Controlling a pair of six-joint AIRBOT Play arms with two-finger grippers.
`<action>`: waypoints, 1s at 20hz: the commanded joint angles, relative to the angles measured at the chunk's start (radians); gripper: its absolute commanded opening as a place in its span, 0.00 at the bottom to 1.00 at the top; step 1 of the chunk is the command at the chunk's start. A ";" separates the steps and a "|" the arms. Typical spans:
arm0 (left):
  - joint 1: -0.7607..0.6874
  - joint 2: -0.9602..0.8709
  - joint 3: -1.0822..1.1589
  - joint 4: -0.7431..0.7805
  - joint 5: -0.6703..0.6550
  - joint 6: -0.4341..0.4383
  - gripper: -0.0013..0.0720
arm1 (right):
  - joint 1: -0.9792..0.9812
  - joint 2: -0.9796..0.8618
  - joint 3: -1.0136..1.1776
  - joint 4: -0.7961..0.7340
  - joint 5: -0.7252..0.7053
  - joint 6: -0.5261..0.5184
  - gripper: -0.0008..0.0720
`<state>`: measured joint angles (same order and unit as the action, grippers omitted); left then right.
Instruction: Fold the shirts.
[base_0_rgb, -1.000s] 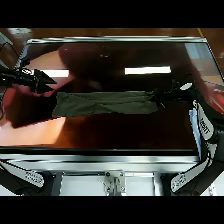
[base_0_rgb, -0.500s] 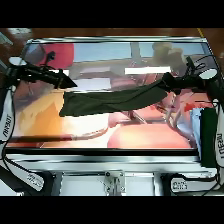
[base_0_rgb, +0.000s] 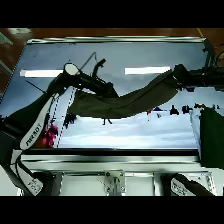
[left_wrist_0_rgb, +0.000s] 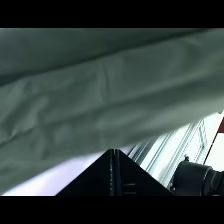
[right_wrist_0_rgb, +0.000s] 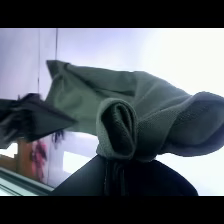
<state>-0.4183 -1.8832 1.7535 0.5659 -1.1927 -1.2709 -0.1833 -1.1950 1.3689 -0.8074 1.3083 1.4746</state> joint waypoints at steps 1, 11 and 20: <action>-0.103 -0.060 0.000 0.002 0.086 -0.056 0.07 | -0.001 0.096 0.001 -0.035 0.058 0.042 0.10; -0.219 -0.231 0.001 -0.349 0.238 -0.072 0.07 | 0.000 0.141 0.001 -0.092 0.006 0.067 0.10; 0.177 0.082 0.001 -0.018 0.118 -0.024 0.07 | 0.306 -0.036 0.001 -0.067 -0.260 0.066 0.10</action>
<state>-0.3889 -1.9308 1.7535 0.3935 -1.0431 -1.2903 -0.0048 -1.1618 1.3689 -0.8783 1.1683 1.5410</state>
